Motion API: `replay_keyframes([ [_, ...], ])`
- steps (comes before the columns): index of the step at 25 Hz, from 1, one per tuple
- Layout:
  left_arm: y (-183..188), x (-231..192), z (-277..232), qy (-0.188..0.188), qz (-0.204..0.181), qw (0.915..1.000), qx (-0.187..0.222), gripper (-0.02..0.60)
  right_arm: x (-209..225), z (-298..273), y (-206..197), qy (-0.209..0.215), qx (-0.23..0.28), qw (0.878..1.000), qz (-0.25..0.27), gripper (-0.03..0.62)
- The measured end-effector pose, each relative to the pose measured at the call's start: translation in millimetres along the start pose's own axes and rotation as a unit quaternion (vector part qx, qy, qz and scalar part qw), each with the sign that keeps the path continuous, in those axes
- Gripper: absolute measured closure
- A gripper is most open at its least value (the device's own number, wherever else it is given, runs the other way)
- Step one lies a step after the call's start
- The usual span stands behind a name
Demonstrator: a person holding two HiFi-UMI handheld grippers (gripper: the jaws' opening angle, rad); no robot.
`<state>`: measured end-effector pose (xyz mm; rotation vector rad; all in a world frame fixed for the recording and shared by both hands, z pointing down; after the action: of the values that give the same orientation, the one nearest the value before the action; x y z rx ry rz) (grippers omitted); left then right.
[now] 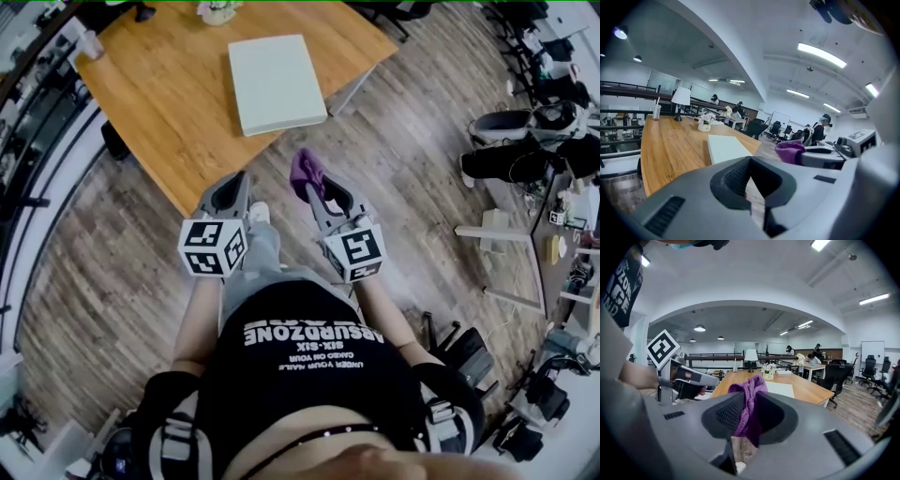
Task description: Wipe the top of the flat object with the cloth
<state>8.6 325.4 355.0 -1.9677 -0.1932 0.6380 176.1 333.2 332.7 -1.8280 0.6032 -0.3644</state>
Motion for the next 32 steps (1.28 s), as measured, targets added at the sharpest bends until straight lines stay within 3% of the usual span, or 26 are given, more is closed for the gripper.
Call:
replay_keyframes([
  [8,39.4,-60.4,-58.4,-0.001,-0.011,0.9996,-0.028,0.568,13.3,-98.5,19.3,0.035,-0.034,0.999,0.02,0.5],
  [13,44.3,-106.5,-79.0,0.009,0.001,0.9985,-0.054,0.568,6.8,-152.4,22.0,0.056,-0.053,0.995,0.068,0.5],
  [18,54.3,-145.2,-101.6,0.006,0.011,0.9975,-0.069,0.566,12.2,-200.3,27.9,0.062,-0.06,0.993,0.074,0.5],
  [32,64.2,-193.7,-162.7,0.008,0.029,0.9947,-0.098,0.567,59.5,-290.7,67.0,0.07,-0.051,0.988,0.129,0.5],
])
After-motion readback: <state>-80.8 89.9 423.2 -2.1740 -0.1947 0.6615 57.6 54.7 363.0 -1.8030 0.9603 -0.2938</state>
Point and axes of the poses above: the fingertips, and each gripper's own axes: z backward along the fingers, x to its right, y out of its top, the point moved 4 cm from there along z, backward along the fingers, and after that the axes turned 4 degrees about -y, right-handed, at the moved point
